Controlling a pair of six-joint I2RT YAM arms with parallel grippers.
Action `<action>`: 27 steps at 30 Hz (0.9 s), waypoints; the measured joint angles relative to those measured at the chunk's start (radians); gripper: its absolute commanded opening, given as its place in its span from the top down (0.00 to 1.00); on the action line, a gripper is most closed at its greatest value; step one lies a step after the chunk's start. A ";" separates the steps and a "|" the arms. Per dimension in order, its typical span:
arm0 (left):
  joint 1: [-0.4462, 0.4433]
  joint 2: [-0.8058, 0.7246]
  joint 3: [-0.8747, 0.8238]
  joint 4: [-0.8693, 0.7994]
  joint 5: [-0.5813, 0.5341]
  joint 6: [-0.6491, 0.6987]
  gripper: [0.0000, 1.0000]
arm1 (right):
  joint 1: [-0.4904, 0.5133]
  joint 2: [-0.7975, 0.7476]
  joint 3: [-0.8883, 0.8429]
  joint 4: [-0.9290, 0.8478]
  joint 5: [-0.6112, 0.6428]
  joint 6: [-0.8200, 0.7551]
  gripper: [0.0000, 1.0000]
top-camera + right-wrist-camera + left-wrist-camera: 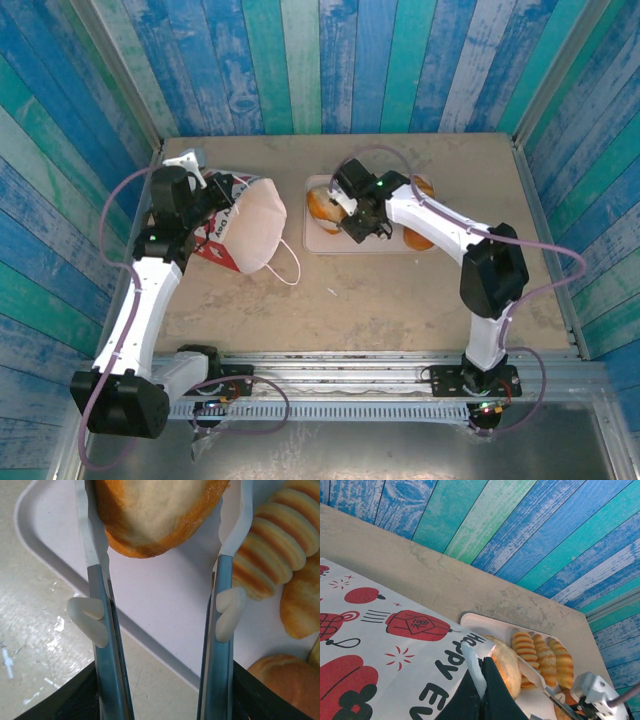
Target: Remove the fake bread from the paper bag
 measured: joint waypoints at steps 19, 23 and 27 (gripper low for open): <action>0.000 0.000 -0.010 0.008 0.015 0.006 1.00 | -0.016 0.031 0.021 -0.019 0.051 -0.052 0.37; 0.000 0.000 -0.013 0.008 0.015 0.006 1.00 | -0.016 0.006 0.009 -0.042 0.069 -0.061 0.41; 0.000 0.000 -0.013 0.008 0.015 0.006 1.00 | -0.016 0.002 0.009 -0.048 0.079 -0.089 0.43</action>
